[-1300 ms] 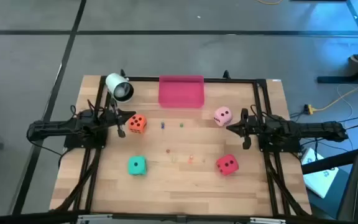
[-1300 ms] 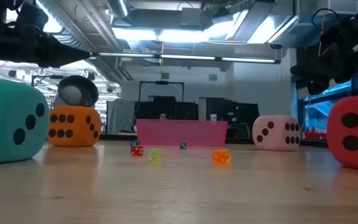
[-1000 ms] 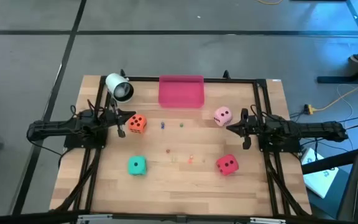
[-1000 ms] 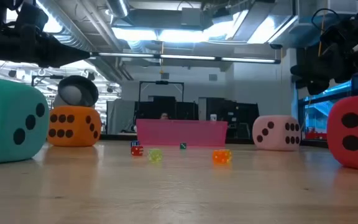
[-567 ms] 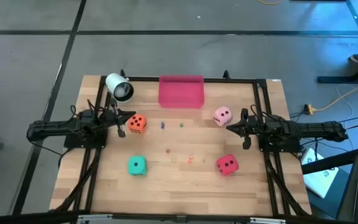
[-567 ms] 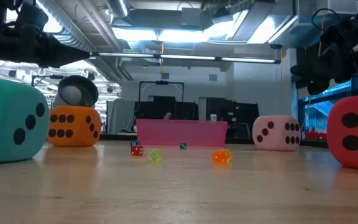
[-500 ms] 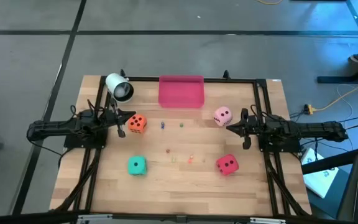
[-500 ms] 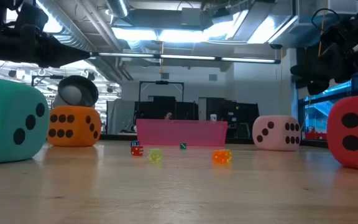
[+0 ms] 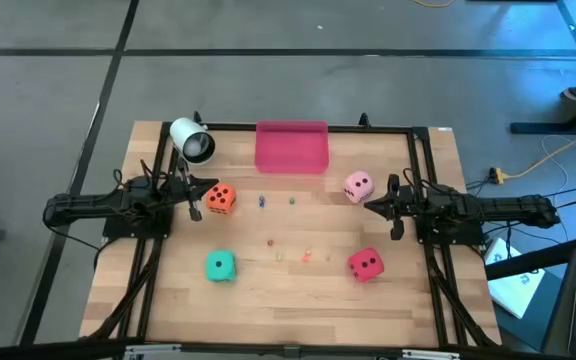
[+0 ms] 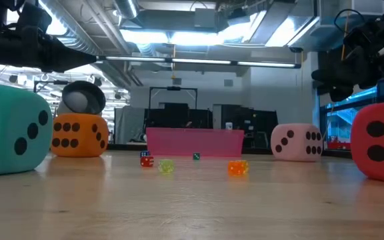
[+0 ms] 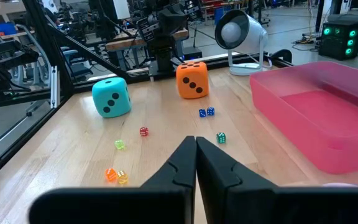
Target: Pick & Place Dice
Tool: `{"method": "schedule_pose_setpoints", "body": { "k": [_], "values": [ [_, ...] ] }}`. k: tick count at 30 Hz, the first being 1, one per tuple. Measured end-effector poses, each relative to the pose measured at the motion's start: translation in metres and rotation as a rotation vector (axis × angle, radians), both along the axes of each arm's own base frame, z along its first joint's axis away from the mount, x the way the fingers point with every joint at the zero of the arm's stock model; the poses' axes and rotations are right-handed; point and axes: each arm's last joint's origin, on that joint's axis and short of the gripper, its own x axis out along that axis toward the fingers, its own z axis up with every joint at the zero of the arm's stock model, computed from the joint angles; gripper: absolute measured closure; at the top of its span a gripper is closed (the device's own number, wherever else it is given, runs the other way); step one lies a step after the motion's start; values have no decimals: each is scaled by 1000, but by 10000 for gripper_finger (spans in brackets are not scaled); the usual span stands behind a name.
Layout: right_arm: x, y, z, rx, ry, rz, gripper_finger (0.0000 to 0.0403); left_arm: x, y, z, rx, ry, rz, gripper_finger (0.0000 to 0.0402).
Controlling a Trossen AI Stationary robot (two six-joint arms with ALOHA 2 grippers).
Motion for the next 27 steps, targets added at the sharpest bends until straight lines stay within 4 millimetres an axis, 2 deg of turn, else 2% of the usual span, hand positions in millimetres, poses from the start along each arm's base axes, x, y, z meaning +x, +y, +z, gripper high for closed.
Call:
{"method": "schedule_pose_setpoints", "body": {
  "k": [27],
  "values": [
    [0, 0, 2, -3, -24, 0, 389, 0, 0, 0, 0, 0, 0, 398]
  ]
}}
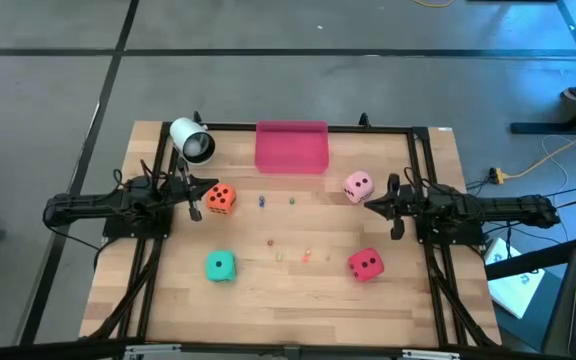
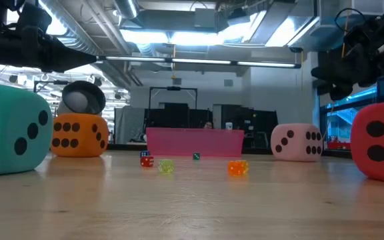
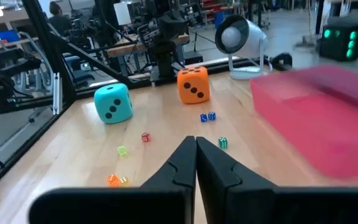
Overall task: Pick & Place Dice
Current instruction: Put the big pink dice into the pink bin
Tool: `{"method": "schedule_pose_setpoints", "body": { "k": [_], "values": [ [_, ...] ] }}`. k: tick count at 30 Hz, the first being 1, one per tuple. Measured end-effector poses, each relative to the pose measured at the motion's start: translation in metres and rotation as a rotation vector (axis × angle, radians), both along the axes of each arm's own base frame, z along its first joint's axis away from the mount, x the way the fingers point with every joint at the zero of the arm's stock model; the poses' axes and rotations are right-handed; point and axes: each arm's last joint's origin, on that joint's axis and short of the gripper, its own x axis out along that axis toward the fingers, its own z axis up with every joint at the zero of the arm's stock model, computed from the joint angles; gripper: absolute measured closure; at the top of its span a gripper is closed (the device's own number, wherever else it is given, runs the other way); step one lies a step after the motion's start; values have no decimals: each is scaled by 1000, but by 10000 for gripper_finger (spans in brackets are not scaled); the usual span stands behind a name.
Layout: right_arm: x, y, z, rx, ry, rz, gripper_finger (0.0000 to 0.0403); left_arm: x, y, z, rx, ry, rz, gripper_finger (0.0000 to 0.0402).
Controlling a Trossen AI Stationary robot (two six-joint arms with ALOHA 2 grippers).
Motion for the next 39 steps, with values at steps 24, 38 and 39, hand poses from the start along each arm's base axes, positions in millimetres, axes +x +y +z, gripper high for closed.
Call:
{"method": "schedule_pose_setpoints", "body": {
  "k": [24, 38, 39],
  "values": [
    [-11, 0, 53, -288, -555, -58, 389, 0, 0, 0, 0, 0, 0, 398],
    [-9, 0, 51, -231, -530, -45, 389, 0, 0, 0, -1, 0, 0, 398],
    [-10, 0, 52, -234, -545, -48, 389, 0, 0, 0, -1, 0, 0, 398]
  ]
}}
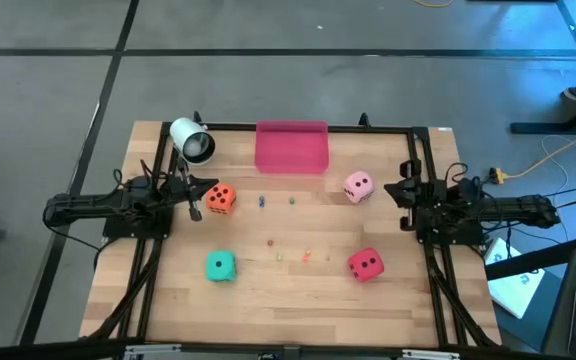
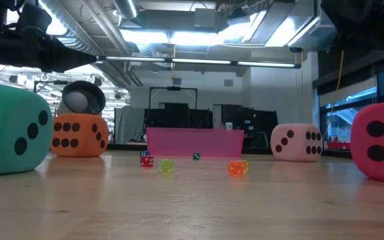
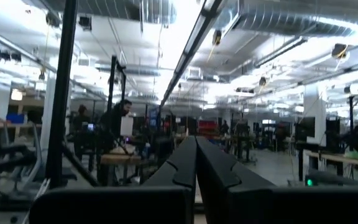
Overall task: Pick & Place Dice
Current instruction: Put the big pink dice into the pink bin
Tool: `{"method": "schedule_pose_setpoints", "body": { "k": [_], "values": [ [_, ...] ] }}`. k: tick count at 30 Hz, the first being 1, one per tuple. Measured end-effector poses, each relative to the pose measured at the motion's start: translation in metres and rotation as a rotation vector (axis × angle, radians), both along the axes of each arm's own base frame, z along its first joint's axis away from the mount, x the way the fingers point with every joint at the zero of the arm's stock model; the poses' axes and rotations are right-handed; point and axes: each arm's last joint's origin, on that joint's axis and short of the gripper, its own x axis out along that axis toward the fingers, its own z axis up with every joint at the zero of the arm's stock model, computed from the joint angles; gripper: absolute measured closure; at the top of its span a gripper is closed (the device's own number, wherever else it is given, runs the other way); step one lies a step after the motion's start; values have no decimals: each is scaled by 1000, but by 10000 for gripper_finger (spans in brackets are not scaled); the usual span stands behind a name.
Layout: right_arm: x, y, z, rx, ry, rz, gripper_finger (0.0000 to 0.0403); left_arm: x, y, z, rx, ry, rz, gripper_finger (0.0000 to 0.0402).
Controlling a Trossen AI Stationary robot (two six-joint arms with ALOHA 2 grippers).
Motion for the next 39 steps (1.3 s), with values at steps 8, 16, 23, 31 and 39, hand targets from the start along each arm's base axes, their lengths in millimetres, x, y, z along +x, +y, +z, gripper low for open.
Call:
{"method": "schedule_pose_setpoints", "body": {
  "k": [8, 16, 23, 31, 39],
  "values": [
    [-2, -2, 15, 27, -30, -69, 389, 0, 0, 0, 0, 0, 0, 398],
    [6, -2, 55, -16, 157, -99, 389, 0, 0, 0, 0, 0, 0, 398],
    [16, -4, 60, 15, 228, -141, 389, 0, 0, 0, 0, 0, 0, 398],
    [25, -5, 56, 124, 256, -169, 389, 0, 0, 0, -14, -6, -1, 398],
    [31, -5, 59, 147, 216, -180, 389, -6, -5, 31, -135, -387, -196, 398]
  ]
}}
